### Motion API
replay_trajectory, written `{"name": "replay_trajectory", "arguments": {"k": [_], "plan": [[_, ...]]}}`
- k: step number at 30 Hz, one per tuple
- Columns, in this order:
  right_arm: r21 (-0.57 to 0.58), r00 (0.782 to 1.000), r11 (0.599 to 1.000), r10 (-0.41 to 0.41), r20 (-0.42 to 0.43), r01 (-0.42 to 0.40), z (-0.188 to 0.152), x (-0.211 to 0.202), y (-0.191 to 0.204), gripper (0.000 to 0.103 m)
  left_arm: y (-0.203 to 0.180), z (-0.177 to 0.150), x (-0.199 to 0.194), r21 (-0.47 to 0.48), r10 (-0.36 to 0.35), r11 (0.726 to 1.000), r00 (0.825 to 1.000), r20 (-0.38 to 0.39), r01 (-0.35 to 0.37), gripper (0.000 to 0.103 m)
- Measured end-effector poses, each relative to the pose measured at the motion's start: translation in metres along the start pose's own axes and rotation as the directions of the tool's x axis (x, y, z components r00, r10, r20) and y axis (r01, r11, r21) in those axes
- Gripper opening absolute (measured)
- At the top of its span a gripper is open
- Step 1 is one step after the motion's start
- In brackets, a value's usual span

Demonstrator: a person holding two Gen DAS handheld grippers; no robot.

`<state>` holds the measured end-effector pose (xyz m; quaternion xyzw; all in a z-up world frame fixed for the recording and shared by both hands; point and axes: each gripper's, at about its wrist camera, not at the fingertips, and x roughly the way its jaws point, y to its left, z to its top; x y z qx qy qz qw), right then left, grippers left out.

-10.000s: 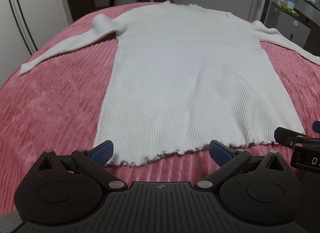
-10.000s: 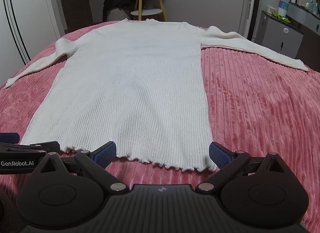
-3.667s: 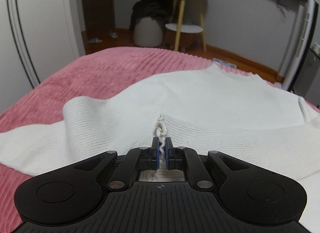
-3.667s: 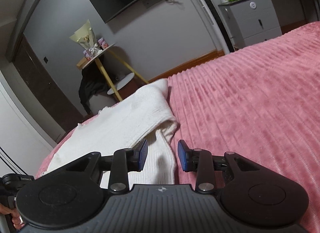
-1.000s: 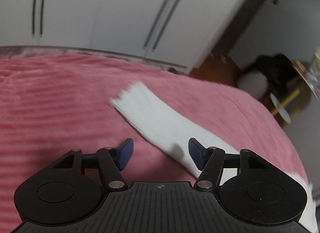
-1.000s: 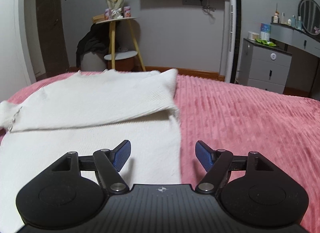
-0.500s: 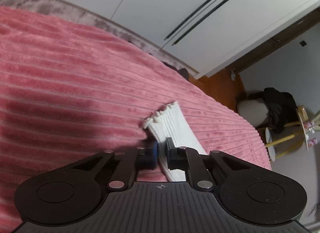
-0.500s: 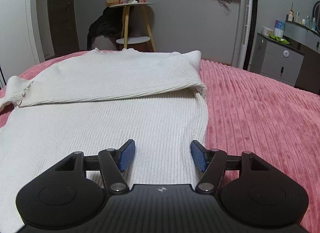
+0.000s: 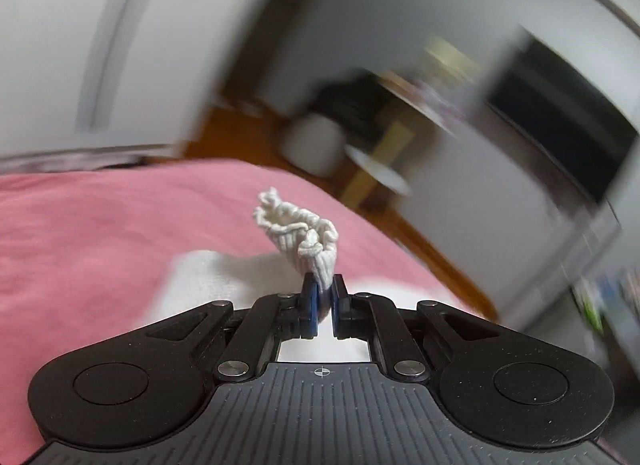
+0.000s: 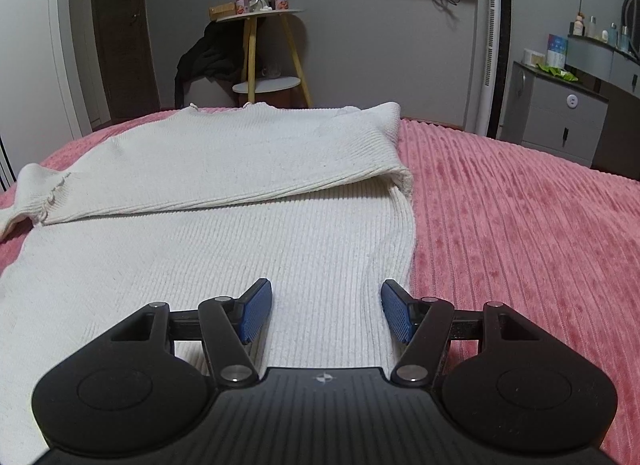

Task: Fold small clothes

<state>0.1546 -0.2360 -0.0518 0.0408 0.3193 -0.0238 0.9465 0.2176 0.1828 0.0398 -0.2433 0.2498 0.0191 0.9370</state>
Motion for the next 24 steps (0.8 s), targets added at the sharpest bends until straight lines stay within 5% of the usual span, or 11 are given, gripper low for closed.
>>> {"name": "replay_trajectory", "arguments": {"k": [4, 8, 13, 17, 21, 24], "plan": [[0.031, 1.0, 0.999, 0.026, 0.009, -0.027, 0.0, -0.002, -0.006, 0.062, -0.074, -0.052, 0.03, 0.173, -0.021, 0.984, 0.994, -0.106, 0.039, 0.012], [0.046, 0.999, 0.998, 0.046, 0.012, -0.046, -0.001, -0.002, -0.01, 0.062, -0.096, -0.094, 0.031, 0.114, 0.051, 0.993, 0.987, -0.153, -0.034, 0.037], [0.049, 0.998, 0.996, 0.069, 0.007, -0.07, 0.002, 0.0, -0.01, 0.062, -0.075, -0.121, -0.011, 0.021, 0.239, 0.971, 0.964, -0.116, -0.239, 0.053], [0.061, 0.992, 0.99, 0.129, 0.008, -0.13, 0.01, -0.001, 0.002, 0.062, -0.053, -0.112, -0.009, 0.124, 0.425, 0.903, 0.898, -0.116, -0.411, 0.053], [0.055, 0.973, 0.972, 0.231, -0.013, -0.23, 0.024, 0.008, 0.032, 0.056, -0.028, -0.107, -0.018, 0.06, 0.452, 0.892, 0.886, -0.104, -0.448, 0.067], [0.08, 0.946, 0.944, 0.324, -0.031, -0.32, 0.039, 0.019, 0.06, 0.056, -0.021, -0.108, -0.013, 0.048, 0.454, 0.891, 0.882, -0.13, -0.452, 0.067]]}}
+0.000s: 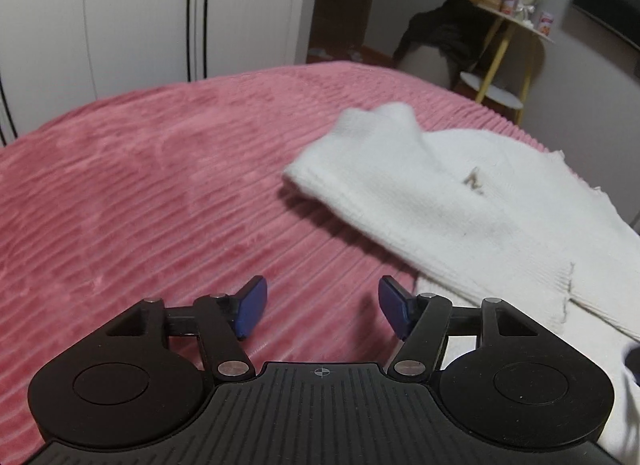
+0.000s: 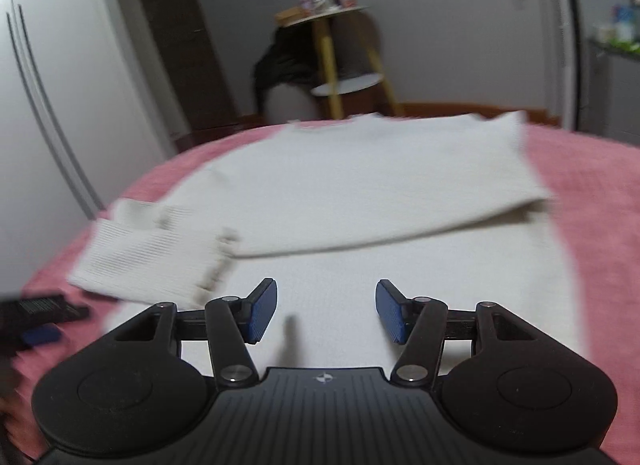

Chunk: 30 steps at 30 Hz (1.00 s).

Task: Fold small clothes

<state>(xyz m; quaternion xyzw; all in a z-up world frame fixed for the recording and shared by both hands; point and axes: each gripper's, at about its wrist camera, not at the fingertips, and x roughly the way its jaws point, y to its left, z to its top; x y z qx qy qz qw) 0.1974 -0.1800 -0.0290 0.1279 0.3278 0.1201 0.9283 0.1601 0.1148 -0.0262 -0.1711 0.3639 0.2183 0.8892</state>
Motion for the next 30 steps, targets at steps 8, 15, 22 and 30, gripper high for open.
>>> {"name": "replay_trajectory", "arguments": {"k": [8, 15, 22, 30], "plan": [[0.135, 0.97, 0.977, 0.186, -0.155, -0.166, 0.015, 0.078, 0.037, 0.054, -0.006, 0.004, 0.019, 0.014, 0.024, 1.0, 1.0, 0.006, -0.024, 0.073], [0.069, 0.977, 0.982, 0.184, -0.107, -0.178, 0.025, 0.075, 0.044, 0.006, -0.013, 0.002, 0.023, 0.035, 0.009, 0.999, 1.0, 0.027, -0.01, 0.08], [-0.144, 0.977, 0.977, -0.129, 0.17, 0.154, 0.052, 0.025, 0.025, 0.006, -0.019, -0.002, 0.022, 0.04, -0.02, 0.999, 1.0, 0.016, 0.02, 0.081], [-0.058, 0.953, 0.952, -0.299, 0.05, 0.302, 0.06, 0.04, -0.045, 0.008, -0.028, -0.007, 0.024, 0.078, -0.022, 0.997, 0.999, 0.023, 0.021, 0.082]]}}
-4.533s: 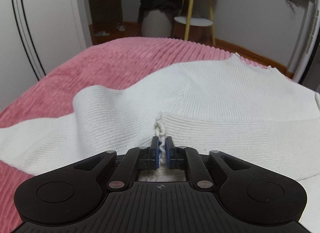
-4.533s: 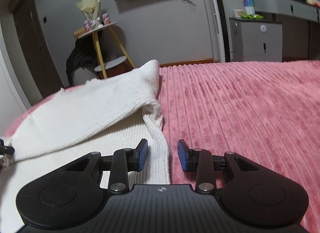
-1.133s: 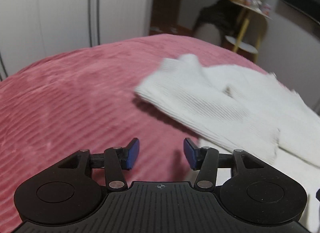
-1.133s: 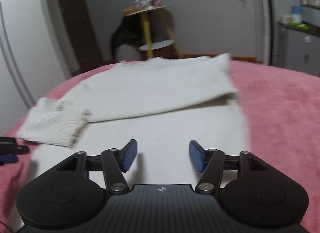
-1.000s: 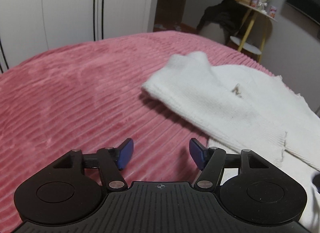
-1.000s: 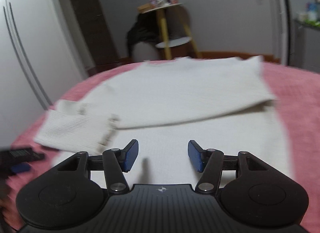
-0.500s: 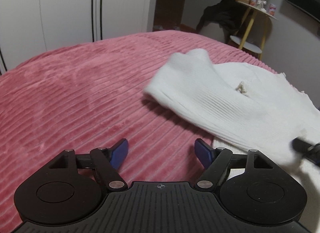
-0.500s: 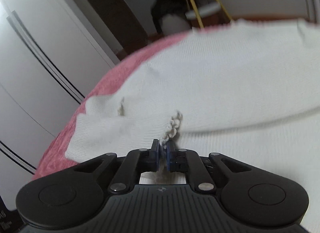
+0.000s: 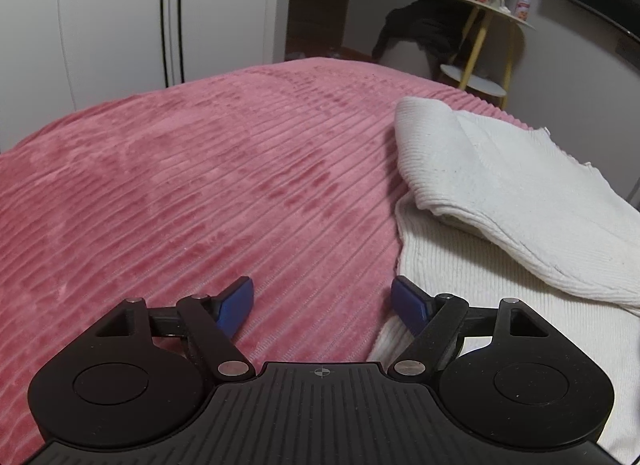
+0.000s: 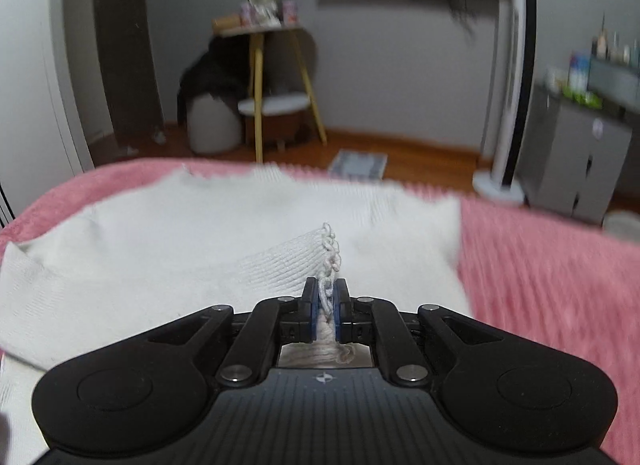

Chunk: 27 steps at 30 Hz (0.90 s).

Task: Fold small clothes

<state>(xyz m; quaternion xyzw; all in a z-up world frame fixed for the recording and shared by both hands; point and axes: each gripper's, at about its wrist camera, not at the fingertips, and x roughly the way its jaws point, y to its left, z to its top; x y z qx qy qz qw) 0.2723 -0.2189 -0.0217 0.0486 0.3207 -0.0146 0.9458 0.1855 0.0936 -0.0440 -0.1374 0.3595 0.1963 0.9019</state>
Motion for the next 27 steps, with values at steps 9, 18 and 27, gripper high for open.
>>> {"name": "replay_trajectory", "arguments": {"k": [9, 18, 27], "plan": [[0.094, 0.992, 0.989, 0.116, -0.056, -0.11, -0.001, 0.023, -0.016, 0.007, -0.007, -0.003, 0.002, 0.034, 0.001, 0.999, 1.0, 0.017, -0.001, 0.084], [-0.103, 0.972, 0.982, -0.134, 0.193, 0.156, 0.005, 0.0, -0.003, 0.006, -0.009, -0.003, 0.003, 0.041, 0.005, 0.999, 1.0, 0.023, -0.006, 0.085], [-0.138, 0.956, 0.957, -0.229, 0.182, 0.256, -0.005, 0.018, -0.014, 0.006, -0.01, -0.004, 0.004, 0.04, 0.001, 0.999, 1.0, 0.024, -0.002, 0.085]]}}
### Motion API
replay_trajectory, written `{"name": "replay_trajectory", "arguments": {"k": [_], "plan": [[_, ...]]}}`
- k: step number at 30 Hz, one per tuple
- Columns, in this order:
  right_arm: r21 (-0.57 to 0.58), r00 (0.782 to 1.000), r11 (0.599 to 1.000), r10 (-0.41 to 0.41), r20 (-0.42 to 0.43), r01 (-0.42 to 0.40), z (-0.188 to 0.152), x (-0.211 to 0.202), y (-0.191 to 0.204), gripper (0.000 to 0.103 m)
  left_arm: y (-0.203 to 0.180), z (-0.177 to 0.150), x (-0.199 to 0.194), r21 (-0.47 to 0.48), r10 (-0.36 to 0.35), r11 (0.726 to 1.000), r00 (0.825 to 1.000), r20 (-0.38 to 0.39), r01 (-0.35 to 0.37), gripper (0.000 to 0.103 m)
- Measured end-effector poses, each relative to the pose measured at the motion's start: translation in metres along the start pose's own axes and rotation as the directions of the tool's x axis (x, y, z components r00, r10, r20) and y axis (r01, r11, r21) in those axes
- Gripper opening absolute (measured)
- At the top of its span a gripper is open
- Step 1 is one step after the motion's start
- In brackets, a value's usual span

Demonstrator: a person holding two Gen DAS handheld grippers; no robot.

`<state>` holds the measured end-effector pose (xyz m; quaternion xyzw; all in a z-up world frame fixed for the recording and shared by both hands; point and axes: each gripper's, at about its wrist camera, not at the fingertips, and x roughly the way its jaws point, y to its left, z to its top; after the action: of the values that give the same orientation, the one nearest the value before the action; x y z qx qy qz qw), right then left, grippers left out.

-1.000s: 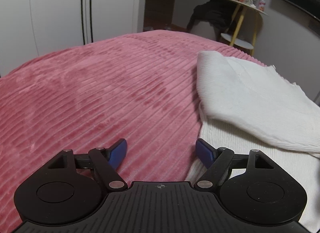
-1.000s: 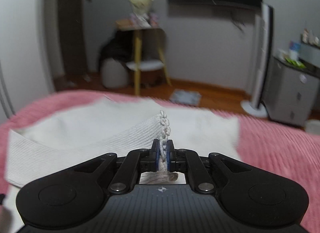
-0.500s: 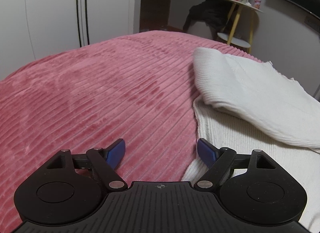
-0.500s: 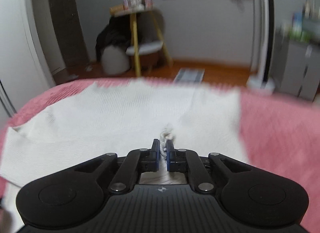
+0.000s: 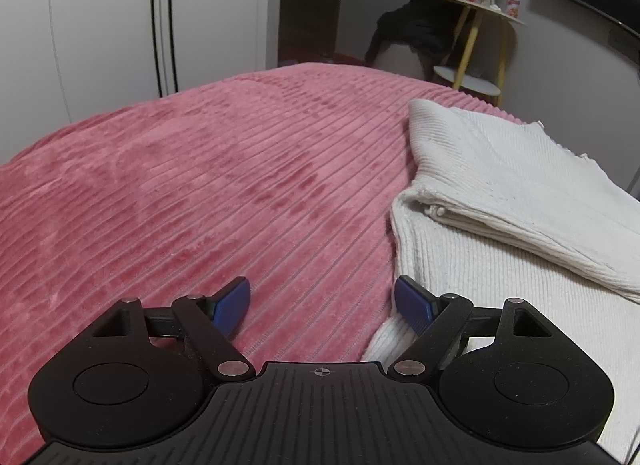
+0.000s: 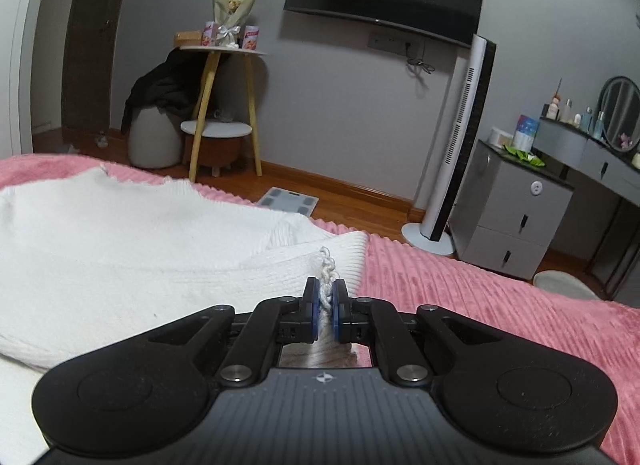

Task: Fold small clothes

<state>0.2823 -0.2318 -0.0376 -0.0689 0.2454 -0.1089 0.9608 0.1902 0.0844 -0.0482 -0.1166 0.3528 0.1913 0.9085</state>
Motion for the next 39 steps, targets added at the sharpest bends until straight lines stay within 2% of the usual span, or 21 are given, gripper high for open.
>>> {"name": "replay_trajectory", "arguments": {"k": [2, 4, 6, 8, 10, 12, 14, 15, 17, 18, 19, 21, 24, 25, 29, 34, 36, 39], "plan": [[-0.042, 1.0, 0.999, -0.012, -0.021, 0.011, -0.005, 0.006, 0.003, 0.007, 0.001, 0.002, -0.002, -0.002, -0.001, 1.0, 1.0, 0.004, 0.001, 0.085], [-0.068, 0.996, 0.998, -0.02, -0.087, 0.014, -0.008, 0.015, 0.006, 0.011, 0.0, 0.007, -0.007, -0.011, -0.016, 1.0, 1.0, 0.025, 0.016, 0.085], [-0.037, 0.997, 0.999, -0.035, -0.064, 0.033, -0.005, 0.008, 0.001, 0.016, -0.003, 0.016, -0.012, -0.019, -0.041, 0.999, 0.997, 0.061, 0.042, 0.085], [-0.003, 0.999, 0.999, -0.042, -0.015, 0.042, -0.001, -0.002, -0.002, 0.016, -0.012, 0.029, -0.012, -0.007, -0.072, 0.997, 0.993, 0.089, 0.073, 0.085], [0.001, 0.999, 1.0, -0.008, 0.032, 0.007, 0.001, -0.009, 0.0, 0.016, -0.025, 0.039, -0.008, 0.024, -0.104, 0.994, 0.988, 0.114, 0.102, 0.091], [-0.032, 0.996, 0.997, 0.066, 0.058, -0.064, 0.003, -0.01, 0.007, 0.016, -0.042, 0.049, 0.001, 0.085, -0.124, 0.99, 0.983, 0.138, 0.113, 0.091], [-0.102, 0.992, 0.989, 0.112, 0.056, -0.106, 0.005, -0.007, 0.017, 0.016, -0.056, 0.059, 0.012, 0.115, -0.112, 0.989, 0.98, 0.165, 0.094, 0.091], [-0.128, 0.991, 0.984, 0.128, 0.049, -0.121, 0.006, -0.002, 0.021, 0.016, -0.063, 0.065, 0.019, 0.13, -0.131, 0.986, 0.976, 0.173, 0.109, 0.091], [-0.154, 0.988, 0.976, 0.157, 0.012, -0.153, 0.006, 0.008, 0.025, 0.015, -0.076, 0.073, 0.036, 0.153, -0.172, 0.977, 0.974, 0.145, 0.15, 0.091], [-0.165, 0.989, 0.975, 0.148, -0.005, -0.147, 0.006, 0.014, 0.026, 0.015, -0.082, 0.075, 0.045, 0.161, -0.165, 0.976, 0.977, 0.134, 0.143, 0.091], [-0.18, 0.991, 0.974, 0.135, -0.027, -0.137, 0.005, 0.021, 0.027, 0.015, -0.088, 0.076, 0.056, 0.179, -0.143, 0.976, 0.983, 0.115, 0.121, 0.09], [-0.199, 0.994, 0.974, 0.103, -0.043, -0.11, -0.001, 0.03, 0.025, 0.016, -0.098, 0.071, 0.079, 0.221, -0.048, 0.975, 0.997, 0.065, 0.033, 0.089], [-0.226, 0.997, 0.972, 0.068, -0.02, -0.071, -0.01, 0.036, 0.02, 0.018, -0.094, 0.062, 0.093, 0.211, -0.045, 0.977, 0.995, 0.085, 0.026, 0.099], [-0.211, 0.997, 0.974, 0.079, -0.02, -0.082, -0.011, 0.038, 0.017, 0.018, -0.092, 0.061, 0.095, 0.212, -0.054, 0.977, 0.995, 0.086, 0.035, 0.1], [-0.216, 0.996, 0.972, 0.085, -0.015, -0.087, -0.014, 0.043, 0.015, 0.019, -0.089, 0.064, 0.097, 0.227, -0.068, 0.973, 0.994, 0.081, 0.048, 0.102], [-0.235, 0.998, 0.97, 0.057, -0.028, -0.062, -0.009, 0.038, 0.013, 0.019, -0.081, 0.071, 0.076, 0.257, -0.03, 0.966, 0.996, 0.085, 0.007, 0.1], [-0.241, 1.0, 0.97, 0.027, -0.012, -0.029, -0.002, 0.026, 0.021, 0.019, -0.078, 0.072, 0.06, 0.251, -0.067, 0.967, 0.991, 0.118, 0.036, 0.1], [-0.165, 0.991, 0.977, 0.137, 0.008, -0.134, -0.001, -0.001, 0.022, 0.019, -0.081, 0.066, 0.048, 0.241, -0.147, 0.963, 0.984, 0.098, 0.12, 0.1]]}}
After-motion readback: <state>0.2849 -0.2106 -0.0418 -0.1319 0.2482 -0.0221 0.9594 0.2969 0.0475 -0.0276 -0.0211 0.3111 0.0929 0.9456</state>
